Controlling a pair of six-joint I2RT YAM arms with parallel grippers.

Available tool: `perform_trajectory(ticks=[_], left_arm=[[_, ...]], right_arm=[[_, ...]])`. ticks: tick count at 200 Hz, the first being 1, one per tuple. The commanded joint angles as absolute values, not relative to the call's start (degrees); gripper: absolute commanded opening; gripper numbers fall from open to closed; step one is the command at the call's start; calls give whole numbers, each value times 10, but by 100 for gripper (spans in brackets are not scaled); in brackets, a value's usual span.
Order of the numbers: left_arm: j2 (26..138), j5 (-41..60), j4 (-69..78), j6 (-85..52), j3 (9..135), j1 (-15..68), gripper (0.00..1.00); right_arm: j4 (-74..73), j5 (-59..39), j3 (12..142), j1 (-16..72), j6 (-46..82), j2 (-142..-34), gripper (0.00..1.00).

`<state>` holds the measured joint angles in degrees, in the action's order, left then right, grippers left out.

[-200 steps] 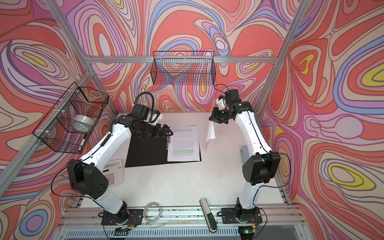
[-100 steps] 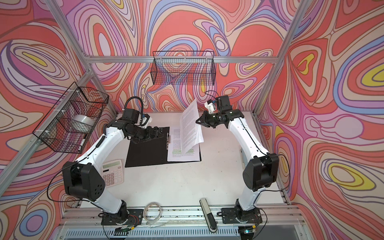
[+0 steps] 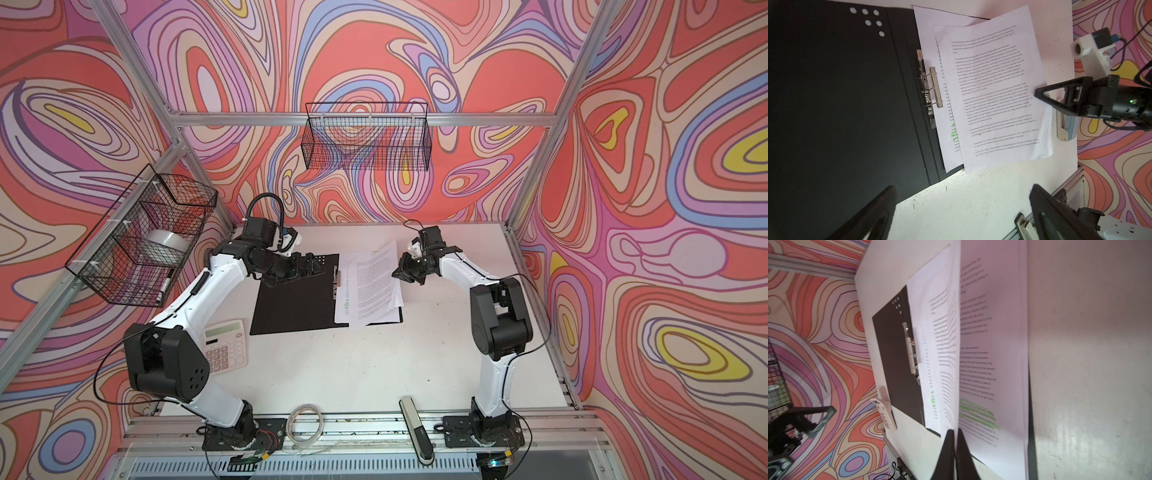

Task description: Put the files into the folder

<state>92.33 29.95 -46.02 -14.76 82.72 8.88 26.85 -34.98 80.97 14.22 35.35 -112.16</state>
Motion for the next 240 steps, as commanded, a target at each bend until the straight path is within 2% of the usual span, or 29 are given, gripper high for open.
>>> perform_trajectory(ticks=[1,115,154,240], left_arm=[[915,294,-459,-134,821,83,100],[918,297,-463,-128,824,78,100],[922,300,-463,-128,825,76,100],[928,303,-468,-126,834,74,100]], right_arm=[[242,-329,797,142,358,-1140,0],[176,-325,811,143,428,-1196,0],[223,-340,850,148,397,-1229,0],[324,-306,892,158,312,-1246,0]])
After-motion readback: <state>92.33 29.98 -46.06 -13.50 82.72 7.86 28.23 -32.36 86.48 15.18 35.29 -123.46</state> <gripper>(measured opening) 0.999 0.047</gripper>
